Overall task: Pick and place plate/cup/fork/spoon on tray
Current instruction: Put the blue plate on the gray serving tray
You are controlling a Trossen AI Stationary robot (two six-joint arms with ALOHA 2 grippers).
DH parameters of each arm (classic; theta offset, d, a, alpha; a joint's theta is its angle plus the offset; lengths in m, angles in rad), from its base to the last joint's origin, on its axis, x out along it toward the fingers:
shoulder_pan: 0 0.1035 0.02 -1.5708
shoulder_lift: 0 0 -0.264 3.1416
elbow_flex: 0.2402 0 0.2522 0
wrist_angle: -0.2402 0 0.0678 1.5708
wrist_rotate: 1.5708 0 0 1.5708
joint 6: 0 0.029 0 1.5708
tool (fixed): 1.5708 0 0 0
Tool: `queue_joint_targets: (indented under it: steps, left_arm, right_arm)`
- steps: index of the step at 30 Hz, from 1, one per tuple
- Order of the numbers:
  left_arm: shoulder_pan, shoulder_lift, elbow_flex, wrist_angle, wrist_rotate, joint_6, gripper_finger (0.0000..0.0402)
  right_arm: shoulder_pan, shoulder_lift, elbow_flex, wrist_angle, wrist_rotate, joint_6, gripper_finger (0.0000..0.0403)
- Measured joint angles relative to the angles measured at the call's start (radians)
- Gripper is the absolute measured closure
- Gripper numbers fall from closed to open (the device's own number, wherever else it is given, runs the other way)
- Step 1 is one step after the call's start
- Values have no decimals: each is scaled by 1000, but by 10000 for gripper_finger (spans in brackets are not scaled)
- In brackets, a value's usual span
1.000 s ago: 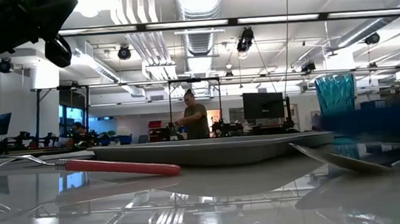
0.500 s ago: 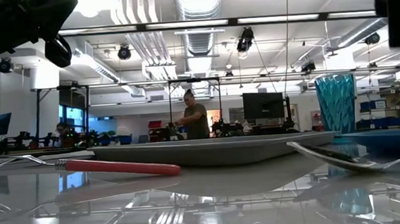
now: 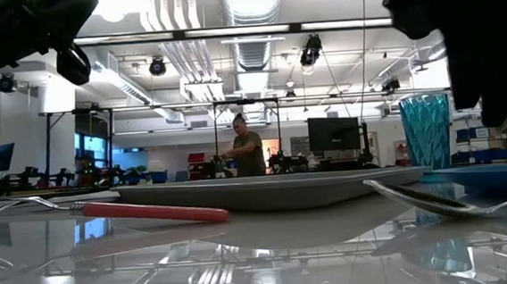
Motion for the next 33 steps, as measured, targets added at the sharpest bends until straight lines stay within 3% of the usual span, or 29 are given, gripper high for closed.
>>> queue_joint_targets:
  steps: [6,12,18,23,33]
  left_arm:
    - [0,0,0,-1,0,0,402]
    - [0,2,0,-1,0,1,402]
    - [0,0,0,-1,0,1,402]
    - [0,1,0,-1,0,1,402]
    - [0,0,1,-1,0,2,402]
  right_arm:
    - [-31,24,8,-4,-8,75,109]
    - [-47,117,117,-39,-70,70,122]
    - [-49,251,307,-358,-148,102,138]
    - [-48,362,429,-413,-152,78,140]
    - [-50,497,521,-548,-184,57,142]
